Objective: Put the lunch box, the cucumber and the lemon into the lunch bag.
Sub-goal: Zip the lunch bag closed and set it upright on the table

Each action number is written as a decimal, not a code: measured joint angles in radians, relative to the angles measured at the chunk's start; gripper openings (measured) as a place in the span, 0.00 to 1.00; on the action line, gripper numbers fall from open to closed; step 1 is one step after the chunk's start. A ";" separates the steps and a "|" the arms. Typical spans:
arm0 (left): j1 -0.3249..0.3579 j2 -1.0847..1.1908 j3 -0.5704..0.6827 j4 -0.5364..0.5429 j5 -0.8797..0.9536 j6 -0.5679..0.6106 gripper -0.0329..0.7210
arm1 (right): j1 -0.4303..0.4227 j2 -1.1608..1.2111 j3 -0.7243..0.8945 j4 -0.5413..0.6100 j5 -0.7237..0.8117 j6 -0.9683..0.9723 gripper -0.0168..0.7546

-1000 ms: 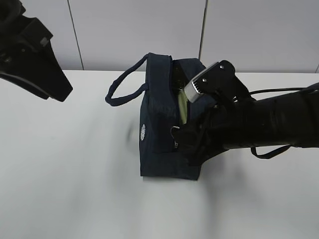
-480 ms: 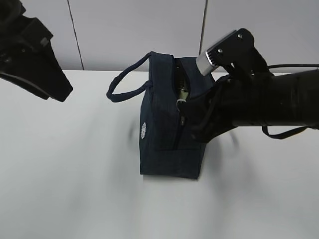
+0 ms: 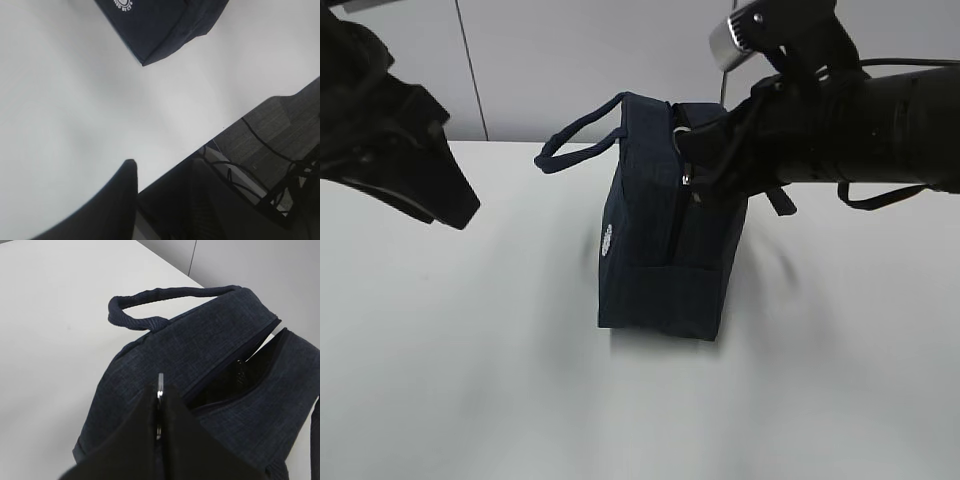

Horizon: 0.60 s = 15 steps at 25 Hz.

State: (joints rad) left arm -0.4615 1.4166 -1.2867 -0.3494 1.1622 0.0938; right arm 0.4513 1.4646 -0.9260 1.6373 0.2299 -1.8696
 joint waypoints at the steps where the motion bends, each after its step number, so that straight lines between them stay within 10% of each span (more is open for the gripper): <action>1: -0.002 0.002 0.018 0.000 -0.031 0.006 0.36 | 0.000 0.004 -0.006 0.000 -0.001 0.000 0.02; 15: -0.185 0.089 0.168 0.020 -0.490 0.065 0.50 | 0.000 0.009 -0.016 0.076 -0.006 -0.001 0.02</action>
State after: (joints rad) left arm -0.6469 1.5052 -1.1185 -0.3296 0.6725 0.1593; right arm 0.4513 1.4735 -0.9421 1.7133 0.2241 -1.8710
